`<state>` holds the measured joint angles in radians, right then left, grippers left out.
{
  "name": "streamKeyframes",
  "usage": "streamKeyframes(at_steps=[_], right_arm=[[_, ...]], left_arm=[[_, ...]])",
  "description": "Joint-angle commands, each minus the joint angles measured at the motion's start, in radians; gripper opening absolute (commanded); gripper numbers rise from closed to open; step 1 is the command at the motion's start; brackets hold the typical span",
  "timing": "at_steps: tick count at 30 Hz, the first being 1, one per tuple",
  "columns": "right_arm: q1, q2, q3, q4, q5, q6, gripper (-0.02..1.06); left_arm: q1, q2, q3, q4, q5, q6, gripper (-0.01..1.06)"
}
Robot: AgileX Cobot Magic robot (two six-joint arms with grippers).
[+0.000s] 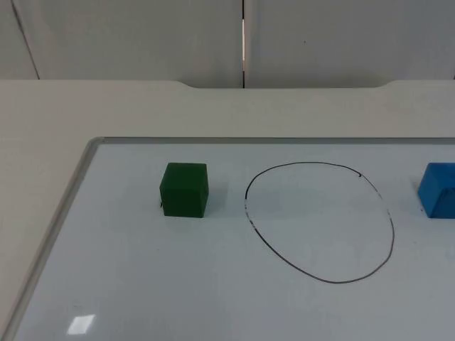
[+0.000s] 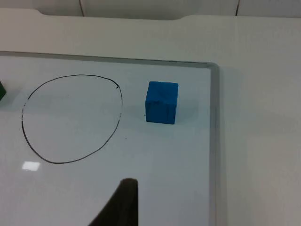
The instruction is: Push the two cubes into the marked area.
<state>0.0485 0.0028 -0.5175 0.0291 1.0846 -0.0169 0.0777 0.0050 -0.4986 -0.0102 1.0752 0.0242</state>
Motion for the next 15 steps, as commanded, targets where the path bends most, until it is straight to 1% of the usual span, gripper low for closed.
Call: streamKeyframes(at_steps=[1,6,10,13,15], right_arm=[[-0.004,-0.003,0.002,-0.006,-0.006,0.0,1.05],[-0.004,-0.003,0.002,-0.006,-0.006,0.0,1.05],[-0.004,-0.003,0.002,-0.006,-0.006,0.0,1.05],[-0.004,-0.003,0.002,-0.006,-0.006,0.0,1.05],[-0.004,-0.003,0.002,-0.006,-0.006,0.0,1.05]], left_arm=[[0.003,-0.005,-0.017,-0.009,-0.022,0.004,1.05],[0.003,-0.005,-0.044,-0.012,-0.064,0.004,1.05],[0.003,-0.005,-0.044,-0.016,-0.077,0.004,1.05],[0.003,0.002,-0.044,-0.032,-0.092,0.004,1.05],[0.003,0.031,-0.044,-0.07,-0.1,0.004,1.05]])
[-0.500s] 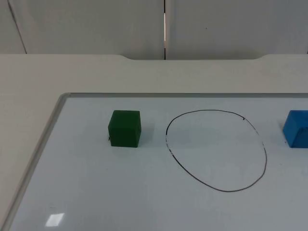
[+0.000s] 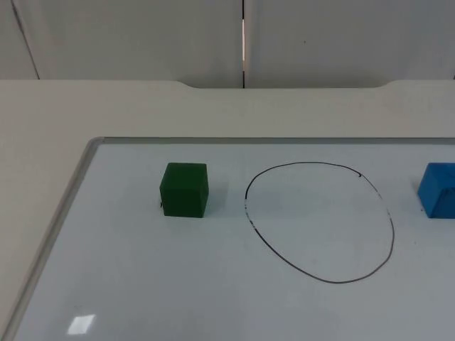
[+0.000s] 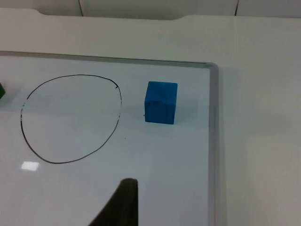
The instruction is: Push the two cubes into the marked area.
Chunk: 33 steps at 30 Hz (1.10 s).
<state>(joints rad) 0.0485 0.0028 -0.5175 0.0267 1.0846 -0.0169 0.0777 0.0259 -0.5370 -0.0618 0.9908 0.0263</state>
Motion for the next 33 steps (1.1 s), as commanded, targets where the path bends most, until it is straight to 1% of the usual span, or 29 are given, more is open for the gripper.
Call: streamKeyframes(at_steps=[1,3,6,8,9,13,19,22,23,24,26,27,28,29,31,32,33], right_arm=[[-0.004,-0.003,0.002,-0.004,-0.006,0.0,1.05],[-0.004,-0.003,0.002,-0.004,-0.006,0.0,1.05],[-0.004,-0.003,0.002,-0.004,-0.006,0.0,1.05],[-0.004,-0.003,0.002,-0.004,-0.006,0.0,1.05],[-0.004,-0.003,0.002,-0.004,-0.006,0.0,1.05],[-0.004,-0.003,0.002,-0.006,-0.006,0.0,1.05],[-0.004,-0.003,0.002,-0.006,-0.006,0.0,1.05],[-0.004,-0.003,0.002,-0.006,-0.006,0.0,1.05],[-0.004,-0.003,0.002,-0.006,-0.006,0.0,1.05],[-0.004,-0.003,0.002,-0.006,-0.006,0.0,1.05],[-0.004,-0.003,0.002,-0.006,-0.006,0.0,1.05],[-0.004,-0.003,0.002,-0.006,-0.006,0.0,1.05],[-0.004,-0.003,0.002,-0.006,-0.006,0.0,1.05],[-0.004,-0.003,0.002,-0.006,-0.006,0.0,1.05],[-0.004,-0.003,0.002,-0.006,-0.006,0.0,1.05],[-0.004,-0.003,0.002,-0.006,-0.006,0.0,1.05],[-0.004,-0.003,0.002,-0.006,-0.006,0.0,1.05]], left_arm=[[0.003,0.025,-0.005,-0.047,-0.03,0.002,1.05],[0.003,0.039,-0.005,-0.072,-0.045,0.002,1.05],[0.003,0.08,-0.005,-0.095,-0.119,0.002,1.05],[0.003,0.112,-0.005,-0.084,-0.148,0.005,1.05],[0.003,0.112,-0.005,-0.084,-0.148,0.005,1.05],[0.003,0.214,-0.005,-0.084,-0.208,0.056,1.05],[0.003,0.319,-0.005,-0.084,-0.257,0.082,1.04],[0.003,0.385,-0.005,-0.084,-0.282,0.082,1.0],[0.003,0.403,-0.005,-0.086,-0.292,0.082,0.96],[0.003,0.403,-0.005,-0.086,-0.292,0.082,0.96],[0.003,0.426,-0.005,-0.088,-0.312,0.082,0.86],[0.003,0.44,-0.005,-0.088,-0.327,0.082,0.78],[0.003,0.446,-0.005,-0.088,-0.331,0.082,0.73],[0.003,0.446,-0.005,-0.088,-0.331,0.082,0.73],[0.003,0.459,-0.005,-0.088,-0.335,0.082,0.6],[0.003,0.464,-0.005,-0.088,-0.34,0.082,0.5],[0.003,0.468,-0.005,-0.088,-0.345,0.082,0.43]])
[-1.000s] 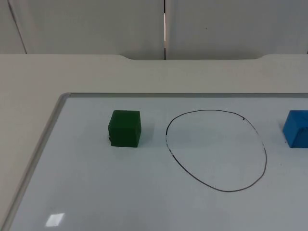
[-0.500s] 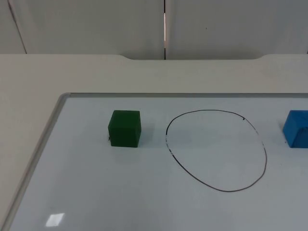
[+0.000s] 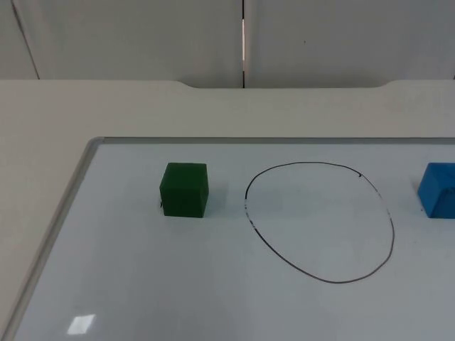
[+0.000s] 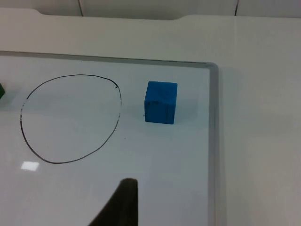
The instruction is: Push the two cubes into the marked area.
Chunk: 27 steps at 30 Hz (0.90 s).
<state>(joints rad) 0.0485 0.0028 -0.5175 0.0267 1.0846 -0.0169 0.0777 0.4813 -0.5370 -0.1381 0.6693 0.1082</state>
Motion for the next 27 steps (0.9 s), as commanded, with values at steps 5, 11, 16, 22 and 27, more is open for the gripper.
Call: streamKeyframes(at_steps=[5,11,16,22,27], right_arm=[[-0.004,-0.003,0.002,-0.006,-0.006,0.0,1.05],[-0.004,-0.003,0.002,-0.006,-0.006,0.0,1.05],[-0.004,-0.003,0.002,-0.006,-0.006,0.0,1.05],[-0.004,-0.003,0.002,-0.006,-0.006,0.0,1.05],[-0.004,-0.003,0.002,-0.006,-0.006,0.0,1.05]], left_arm=[[0.003,0.031,-0.005,-0.011,-0.033,0.021,0.21],[0.003,0.072,-0.005,-0.042,-0.055,0.021,0.16],[0.003,0.133,-0.005,-0.096,-0.086,0.061,0.16],[0.003,0.213,-0.005,-0.137,-0.118,0.074,0.16],[0.003,0.282,-0.005,-0.146,-0.143,0.074,0.12]])
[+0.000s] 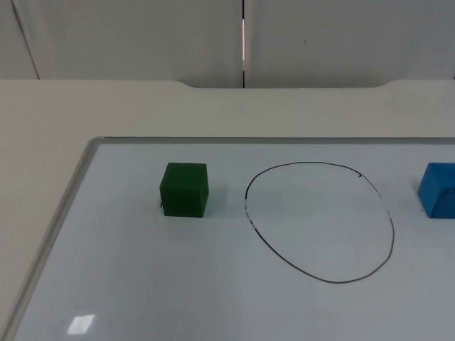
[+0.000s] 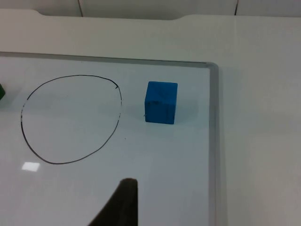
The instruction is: Push the two cubes into the marked area.
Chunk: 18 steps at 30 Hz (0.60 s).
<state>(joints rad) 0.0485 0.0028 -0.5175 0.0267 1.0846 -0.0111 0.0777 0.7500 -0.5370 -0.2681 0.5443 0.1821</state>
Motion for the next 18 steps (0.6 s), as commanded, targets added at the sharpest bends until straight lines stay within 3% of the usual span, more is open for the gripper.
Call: streamKeyframes(at_steps=[1,4,18], right_arm=[[-0.004,-0.003,0.002,-0.006,-0.006,-0.005,1.05],[-0.004,-0.003,0.002,-0.006,-0.006,-0.005,1.05],[-0.004,-0.003,0.002,-0.006,-0.006,-0.005,1.05]], left_arm=[[0.003,0.028,-0.008,-0.017,-0.02,0.002,0.08],[0.003,0.051,-0.016,-0.02,-0.02,0.005,0.0],[0.003,0.128,-0.068,-0.035,-0.029,0.007,0.0]])
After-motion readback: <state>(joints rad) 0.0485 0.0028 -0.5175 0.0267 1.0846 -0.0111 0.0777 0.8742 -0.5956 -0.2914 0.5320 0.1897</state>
